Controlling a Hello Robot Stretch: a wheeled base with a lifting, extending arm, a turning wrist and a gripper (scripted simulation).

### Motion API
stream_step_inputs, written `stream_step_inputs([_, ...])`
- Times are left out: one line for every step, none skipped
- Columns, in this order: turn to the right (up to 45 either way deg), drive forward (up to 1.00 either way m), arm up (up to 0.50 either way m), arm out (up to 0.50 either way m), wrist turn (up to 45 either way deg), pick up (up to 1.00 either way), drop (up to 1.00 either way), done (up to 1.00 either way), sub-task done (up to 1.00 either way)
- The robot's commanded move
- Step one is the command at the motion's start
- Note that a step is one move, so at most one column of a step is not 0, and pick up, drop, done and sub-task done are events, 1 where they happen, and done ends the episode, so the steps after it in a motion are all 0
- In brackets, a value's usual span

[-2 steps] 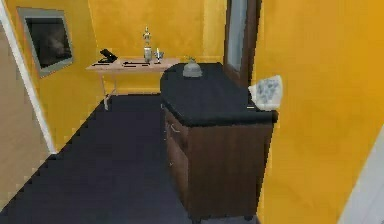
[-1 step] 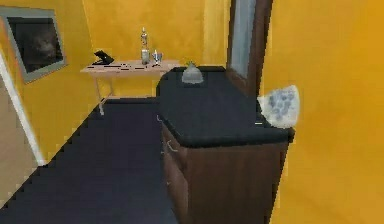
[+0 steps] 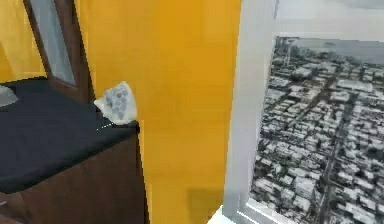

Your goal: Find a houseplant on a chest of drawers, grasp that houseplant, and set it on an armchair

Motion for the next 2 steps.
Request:
stream_step_inputs([42.0, 0.00, 0.00, 0.00, 0.0, 0.00, 0.00, 0.00, 0.00])
stream_step_inputs([0.0, 0.05, 0.00, 0.00, 0.0, 0.00, 0.00, 0.00, 0.00])
